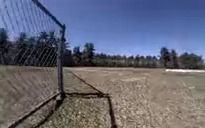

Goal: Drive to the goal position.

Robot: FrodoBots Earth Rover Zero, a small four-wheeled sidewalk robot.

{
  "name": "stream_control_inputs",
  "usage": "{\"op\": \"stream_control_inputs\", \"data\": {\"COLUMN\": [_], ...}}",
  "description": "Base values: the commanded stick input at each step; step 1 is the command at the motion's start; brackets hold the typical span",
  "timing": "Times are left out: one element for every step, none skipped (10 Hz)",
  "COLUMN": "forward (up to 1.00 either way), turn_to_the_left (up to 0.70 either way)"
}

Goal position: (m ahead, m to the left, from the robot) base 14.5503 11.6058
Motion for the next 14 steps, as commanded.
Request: {"op": "stream_control_inputs", "data": {"forward": [0.7, 0.7, 0.7, 0.7, 0.7, 0.7, 0.7, 0.7, 0.7, 0.7, 0.7, 0.7, 0.7, 0.7], "turn_to_the_left": [0.0, 0.0, 0.0, 0.0, 0.0, 0.0, 0.0, 0.0, -0.07, -0.18, -0.27, -0.3, 0.0, 0.0]}}
